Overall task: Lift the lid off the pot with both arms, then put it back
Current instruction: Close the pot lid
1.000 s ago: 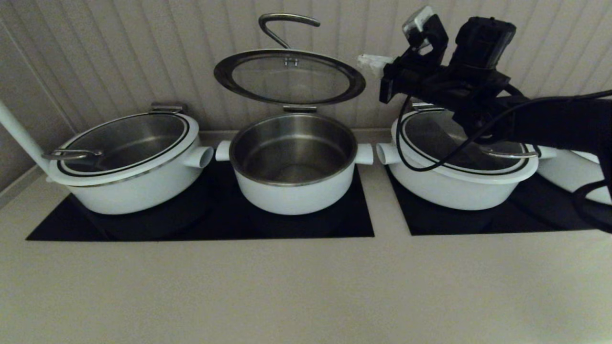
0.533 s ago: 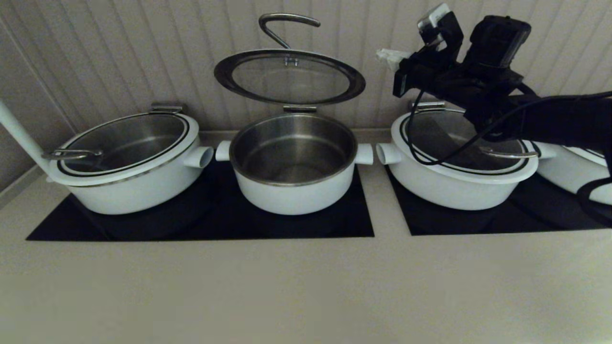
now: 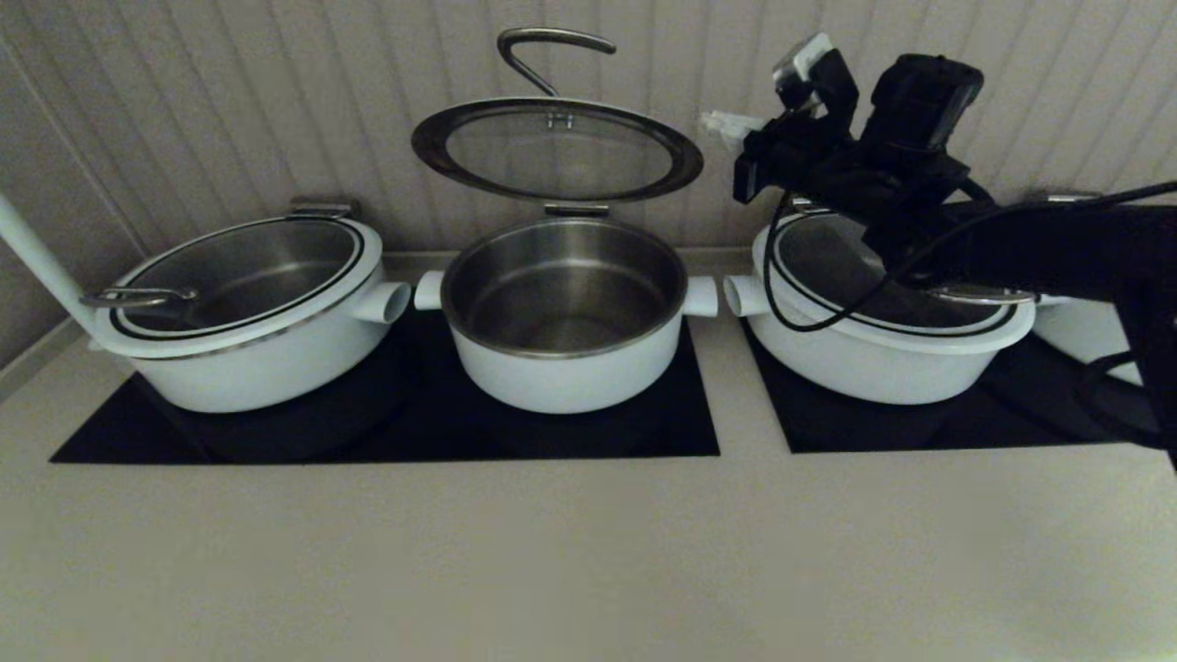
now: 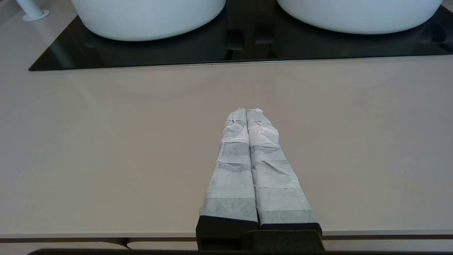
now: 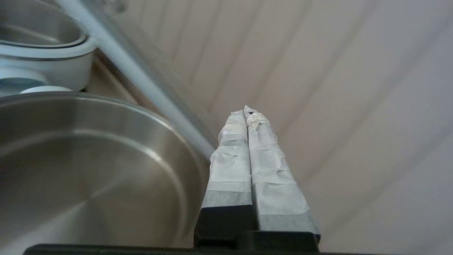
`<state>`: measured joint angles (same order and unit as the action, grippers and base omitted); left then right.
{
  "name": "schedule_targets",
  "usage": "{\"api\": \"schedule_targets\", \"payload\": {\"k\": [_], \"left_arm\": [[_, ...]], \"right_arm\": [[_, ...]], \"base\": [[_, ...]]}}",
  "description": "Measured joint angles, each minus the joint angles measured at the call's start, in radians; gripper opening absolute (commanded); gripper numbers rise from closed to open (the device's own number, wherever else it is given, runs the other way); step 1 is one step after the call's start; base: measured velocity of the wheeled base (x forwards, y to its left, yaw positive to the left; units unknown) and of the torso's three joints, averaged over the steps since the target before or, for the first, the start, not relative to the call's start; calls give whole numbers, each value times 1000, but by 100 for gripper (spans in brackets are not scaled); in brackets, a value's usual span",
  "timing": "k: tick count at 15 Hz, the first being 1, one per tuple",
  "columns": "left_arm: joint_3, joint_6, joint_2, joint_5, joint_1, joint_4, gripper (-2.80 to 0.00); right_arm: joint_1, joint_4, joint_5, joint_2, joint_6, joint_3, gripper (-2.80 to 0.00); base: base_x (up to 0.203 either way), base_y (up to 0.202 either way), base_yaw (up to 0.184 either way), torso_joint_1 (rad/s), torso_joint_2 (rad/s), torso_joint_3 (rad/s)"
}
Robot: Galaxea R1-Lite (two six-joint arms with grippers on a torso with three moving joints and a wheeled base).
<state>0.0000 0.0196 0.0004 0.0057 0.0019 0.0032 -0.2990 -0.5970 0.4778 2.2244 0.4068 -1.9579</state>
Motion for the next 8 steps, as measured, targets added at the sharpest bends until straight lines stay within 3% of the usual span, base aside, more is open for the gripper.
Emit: {"api": "schedule_targets", "payload": {"k": [8], "left_arm": [[0,0,0,0,0,0,-280]], "right_arm": [[-21,-1,1,21,3,0,-280]], "base": [[0,0,0,0,0,0]]}}
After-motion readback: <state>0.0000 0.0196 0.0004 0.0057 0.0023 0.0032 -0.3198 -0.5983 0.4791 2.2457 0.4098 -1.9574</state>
